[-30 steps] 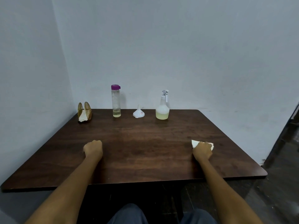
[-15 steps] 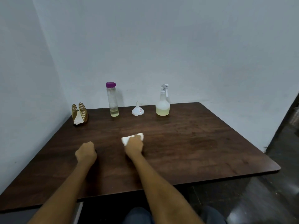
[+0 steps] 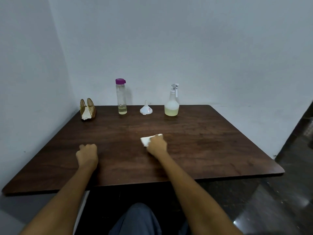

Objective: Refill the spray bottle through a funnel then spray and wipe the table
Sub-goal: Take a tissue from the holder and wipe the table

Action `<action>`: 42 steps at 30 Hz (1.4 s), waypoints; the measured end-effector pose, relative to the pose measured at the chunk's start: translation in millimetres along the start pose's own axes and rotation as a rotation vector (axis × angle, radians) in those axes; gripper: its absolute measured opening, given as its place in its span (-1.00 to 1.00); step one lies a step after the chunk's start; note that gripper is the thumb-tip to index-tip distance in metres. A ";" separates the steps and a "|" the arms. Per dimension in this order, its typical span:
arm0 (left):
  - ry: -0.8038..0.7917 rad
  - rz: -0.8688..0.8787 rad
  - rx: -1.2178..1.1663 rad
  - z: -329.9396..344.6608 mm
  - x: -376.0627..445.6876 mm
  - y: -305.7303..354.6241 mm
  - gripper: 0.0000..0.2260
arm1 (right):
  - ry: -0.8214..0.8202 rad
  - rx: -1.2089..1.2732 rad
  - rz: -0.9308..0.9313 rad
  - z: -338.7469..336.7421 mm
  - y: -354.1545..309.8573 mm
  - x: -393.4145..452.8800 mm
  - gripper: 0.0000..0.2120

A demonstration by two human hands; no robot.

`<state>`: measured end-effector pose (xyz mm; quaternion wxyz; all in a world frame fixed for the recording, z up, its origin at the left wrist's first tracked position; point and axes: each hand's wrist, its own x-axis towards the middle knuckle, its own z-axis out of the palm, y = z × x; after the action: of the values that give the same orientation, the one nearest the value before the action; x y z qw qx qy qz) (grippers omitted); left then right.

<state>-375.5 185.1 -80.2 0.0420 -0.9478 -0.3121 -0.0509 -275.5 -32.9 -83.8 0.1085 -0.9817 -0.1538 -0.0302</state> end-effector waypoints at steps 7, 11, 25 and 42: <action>0.031 0.053 -0.069 -13.8 -19.2 16.6 -0.81 | 0.097 -0.006 0.414 -44.6 160.0 -53.2 -0.62; 0.043 0.080 -0.100 -20.5 -33.7 24.6 -0.78 | 0.116 0.010 0.531 -54.3 186.1 -79.4 -0.62; 0.054 0.017 -0.087 -22.3 -53.5 -11.4 -0.81 | -0.057 0.156 -0.139 6.7 -100.8 -102.9 -0.62; 0.029 0.098 -0.079 -38.9 -76.9 20.3 -0.79 | 0.102 -0.026 0.488 -50.0 121.5 -130.5 -0.59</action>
<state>-427.7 119.3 -52.0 0.0117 -0.9619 -0.2626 -0.0746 -363.4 -195.4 -71.9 0.1077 -0.9883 0.0938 -0.0544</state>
